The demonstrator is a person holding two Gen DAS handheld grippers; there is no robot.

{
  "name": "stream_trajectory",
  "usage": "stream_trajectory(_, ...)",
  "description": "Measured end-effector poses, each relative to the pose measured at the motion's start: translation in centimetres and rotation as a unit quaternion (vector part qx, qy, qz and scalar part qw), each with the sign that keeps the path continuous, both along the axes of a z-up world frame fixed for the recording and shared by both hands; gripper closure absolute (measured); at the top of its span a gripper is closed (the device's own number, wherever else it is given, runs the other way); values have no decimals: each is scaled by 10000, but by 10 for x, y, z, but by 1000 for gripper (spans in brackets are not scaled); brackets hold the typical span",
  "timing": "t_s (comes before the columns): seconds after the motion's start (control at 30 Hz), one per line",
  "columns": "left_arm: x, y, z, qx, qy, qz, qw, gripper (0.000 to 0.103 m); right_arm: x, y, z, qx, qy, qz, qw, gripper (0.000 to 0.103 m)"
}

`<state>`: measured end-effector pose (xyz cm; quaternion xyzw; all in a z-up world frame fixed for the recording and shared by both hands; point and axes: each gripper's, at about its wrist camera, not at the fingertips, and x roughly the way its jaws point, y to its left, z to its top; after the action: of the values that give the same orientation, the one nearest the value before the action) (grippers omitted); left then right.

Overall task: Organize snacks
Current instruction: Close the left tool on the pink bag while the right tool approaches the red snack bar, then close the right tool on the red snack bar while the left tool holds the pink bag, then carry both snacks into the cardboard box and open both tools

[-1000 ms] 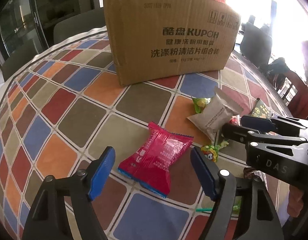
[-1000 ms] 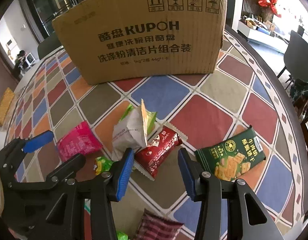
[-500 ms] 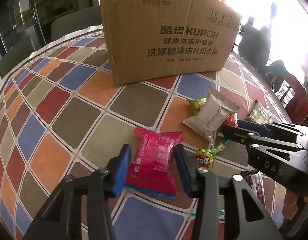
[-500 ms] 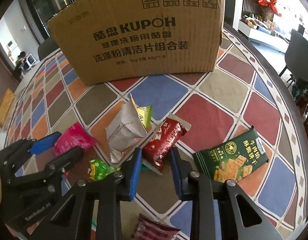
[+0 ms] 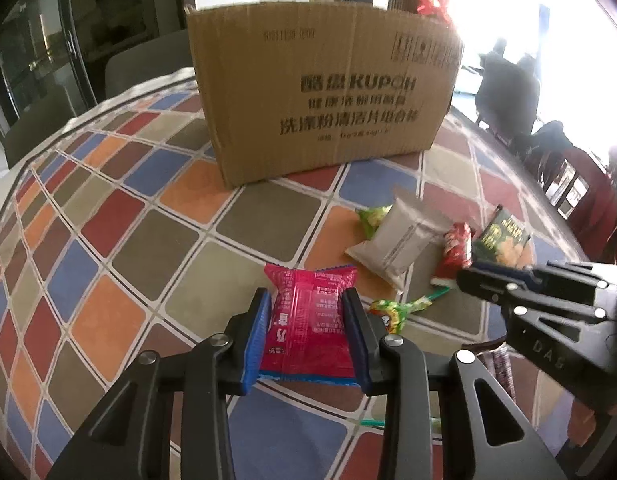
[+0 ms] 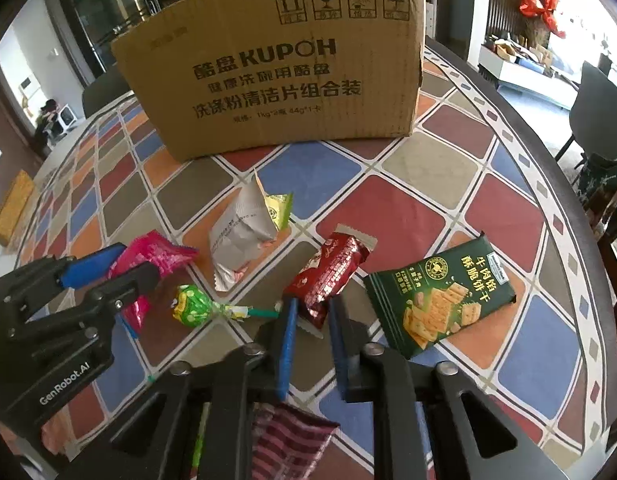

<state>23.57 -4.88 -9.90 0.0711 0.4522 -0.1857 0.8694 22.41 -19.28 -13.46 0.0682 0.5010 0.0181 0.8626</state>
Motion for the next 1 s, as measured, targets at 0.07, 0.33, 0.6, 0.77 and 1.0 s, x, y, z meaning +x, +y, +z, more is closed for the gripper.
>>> stream_trajectory(0.07, -1, 0, 6, -61, -48, 29, 10000, 67, -2, 0, 2, 57, -27, 20, 10000, 93)
stream_trajectory(0.33, -6, -5, 21, -222, -155, 40, 9996, 67, -9, 0, 14, 171, -221, 78, 9996, 96)
stream_trajectory(0.6, -9, -8, 35, -375, -249, 81, 9990, 67, -15, -3, 33, 182, -490, 81, 9986, 98)
stream_trajectory(0.77, -11, -10, 45, -459, -333, 110, 9983, 67, -18, -4, 45, 240, -665, 95, 9975, 99)
stream_trajectory(1.0, -13, -15, 57, -548, -431, 126, 9975, 67, -21, -6, 55, 320, -821, 105, 9961, 99)
